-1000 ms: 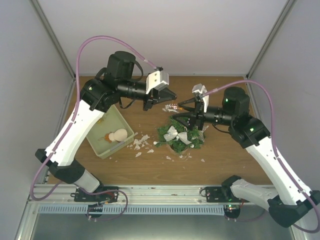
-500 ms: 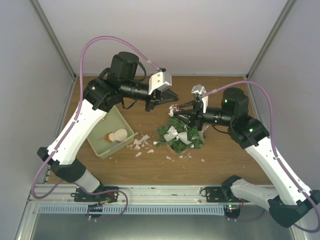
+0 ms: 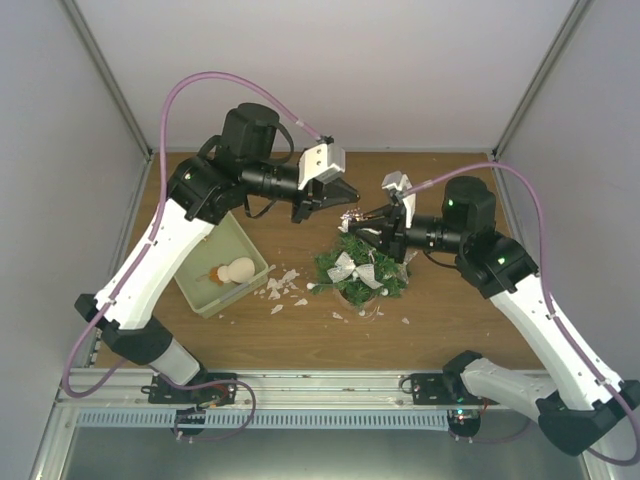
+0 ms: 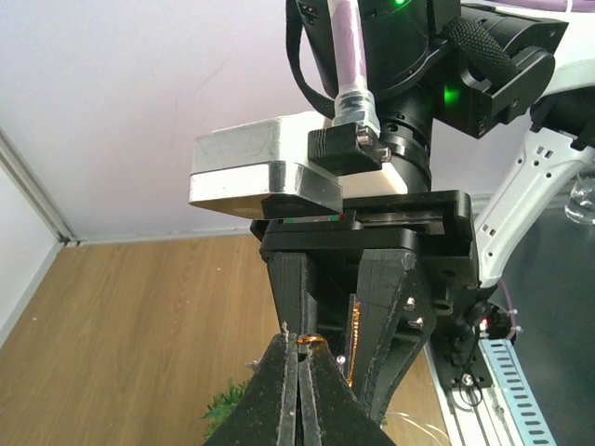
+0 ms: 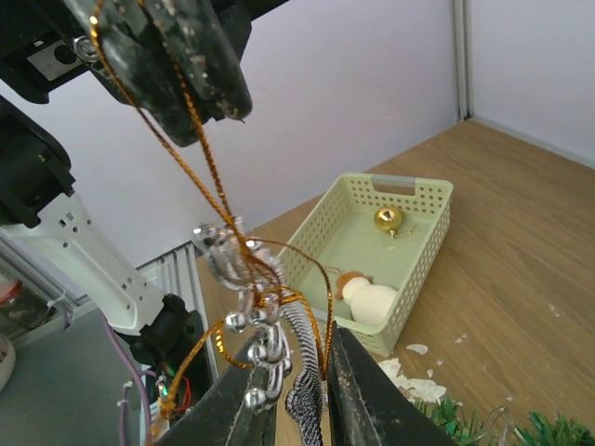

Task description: Decorate the small christmas tree

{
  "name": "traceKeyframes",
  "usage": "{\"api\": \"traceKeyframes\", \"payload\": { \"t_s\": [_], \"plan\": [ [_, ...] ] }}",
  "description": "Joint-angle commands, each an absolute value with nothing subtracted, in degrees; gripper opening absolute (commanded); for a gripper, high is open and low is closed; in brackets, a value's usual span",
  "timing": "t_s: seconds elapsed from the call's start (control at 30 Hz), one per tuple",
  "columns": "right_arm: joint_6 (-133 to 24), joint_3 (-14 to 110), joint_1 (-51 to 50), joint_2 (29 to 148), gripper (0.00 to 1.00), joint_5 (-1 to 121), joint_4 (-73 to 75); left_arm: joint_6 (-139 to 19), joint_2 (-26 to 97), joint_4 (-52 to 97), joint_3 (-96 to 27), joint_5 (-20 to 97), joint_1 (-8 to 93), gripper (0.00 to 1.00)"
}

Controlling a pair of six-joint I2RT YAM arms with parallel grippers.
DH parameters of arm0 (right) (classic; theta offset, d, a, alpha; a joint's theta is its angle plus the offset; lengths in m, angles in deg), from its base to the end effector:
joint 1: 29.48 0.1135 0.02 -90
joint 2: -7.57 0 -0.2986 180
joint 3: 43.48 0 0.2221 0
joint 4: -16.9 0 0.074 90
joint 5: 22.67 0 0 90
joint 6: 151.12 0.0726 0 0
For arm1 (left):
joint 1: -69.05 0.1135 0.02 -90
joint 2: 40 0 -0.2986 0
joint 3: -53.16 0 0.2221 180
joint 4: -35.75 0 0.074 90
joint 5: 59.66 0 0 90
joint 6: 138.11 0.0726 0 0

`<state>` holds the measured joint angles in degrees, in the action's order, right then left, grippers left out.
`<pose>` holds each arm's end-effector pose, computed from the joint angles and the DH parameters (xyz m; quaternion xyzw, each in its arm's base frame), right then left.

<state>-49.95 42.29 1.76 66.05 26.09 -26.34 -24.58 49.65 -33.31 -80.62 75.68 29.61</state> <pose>0.1333 0.1368 0.4345 -0.3390 0.6988 0.4660 0.4237 0.1919 -0.2247 0.5140 0.5831 0.5551 -0.3905 0.4465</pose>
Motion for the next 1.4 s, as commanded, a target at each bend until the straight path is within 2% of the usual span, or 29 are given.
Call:
{"api": "traceKeyframes", "payload": {
  "t_s": [0.0,0.43,0.67,0.9,1.03,1.3,1.37],
  "plan": [
    [-50.3,43.1,2.4,64.1,0.18,25.2,-28.3,-24.7,50.0,-32.4,-80.6,75.9,28.6,0.00],
    [-49.6,45.1,2.3,59.4,0.13,26.4,-46.9,-21.3,44.5,-30.5,-64.3,67.8,26.8,0.00],
    [-48.1,46.1,2.3,58.5,0.10,27.2,-49.4,-22.1,46.8,-30.9,-66.5,68.6,26.2,0.00],
    [-48.1,45.6,2.4,57.3,0.39,30.4,-49.1,-22.0,47.2,-32.6,-71.7,67.8,26.0,0.00],
    [-48.3,45.7,2.3,57.3,0.44,30.8,-48.3,-22.2,46.9,-32.7,-71.7,68.6,25.9,0.00],
    [-47.2,44.0,2.3,57.1,0.45,30.8,-43.6,-22.8,48.1,-33.0,-74.3,69.9,25.2,0.00],
    [-48.0,43.3,2.3,57.1,0.49,31.3,-43.0,-22.8,48.2,-33.1,-74.9,70.3,24.9,0.00]
  ]
}}
